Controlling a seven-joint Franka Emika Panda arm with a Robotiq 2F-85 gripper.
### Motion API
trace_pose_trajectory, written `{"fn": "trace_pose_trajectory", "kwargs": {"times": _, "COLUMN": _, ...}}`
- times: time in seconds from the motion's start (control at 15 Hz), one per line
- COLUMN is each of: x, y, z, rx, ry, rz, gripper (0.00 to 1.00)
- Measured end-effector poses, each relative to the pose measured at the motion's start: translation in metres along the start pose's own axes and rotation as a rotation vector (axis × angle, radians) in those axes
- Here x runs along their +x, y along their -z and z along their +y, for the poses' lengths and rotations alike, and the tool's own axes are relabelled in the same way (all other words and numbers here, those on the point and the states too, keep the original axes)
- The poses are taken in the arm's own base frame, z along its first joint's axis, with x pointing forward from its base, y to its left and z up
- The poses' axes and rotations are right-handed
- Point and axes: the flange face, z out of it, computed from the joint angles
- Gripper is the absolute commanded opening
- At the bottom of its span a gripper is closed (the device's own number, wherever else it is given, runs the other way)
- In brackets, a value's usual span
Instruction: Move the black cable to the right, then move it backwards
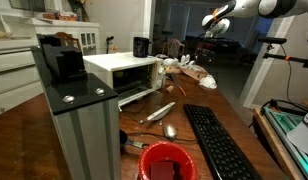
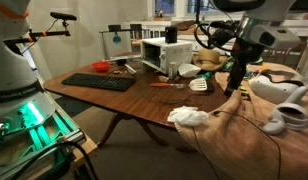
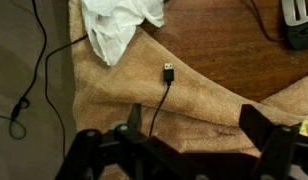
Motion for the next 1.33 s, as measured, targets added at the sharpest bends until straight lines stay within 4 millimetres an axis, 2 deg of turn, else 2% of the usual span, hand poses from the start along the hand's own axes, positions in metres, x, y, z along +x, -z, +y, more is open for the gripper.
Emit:
{"fn": "trace_pose_trajectory", "kwargs": {"times": 0.6, "x": 0.036, "y": -0.023, "z": 0.002, "rx": 0.025, "ry": -0.081, "rz": 0.052, "gripper": 1.00}}
{"fn": "trace_pose_trajectory", "kwargs": {"times": 1.0, "x": 0.039, "y": -0.023, "z": 0.000, "rx": 0.028, "ry": -0.103, "rz": 0.062, "gripper": 1.00}}
{"fn": "trace_pose_trajectory", "kwargs": {"times": 1.33, "x": 0.047, "y": -0.036, "z": 0.016, "rx": -0.009, "ry": -0.100, "rz": 0.087, "gripper": 1.00}}
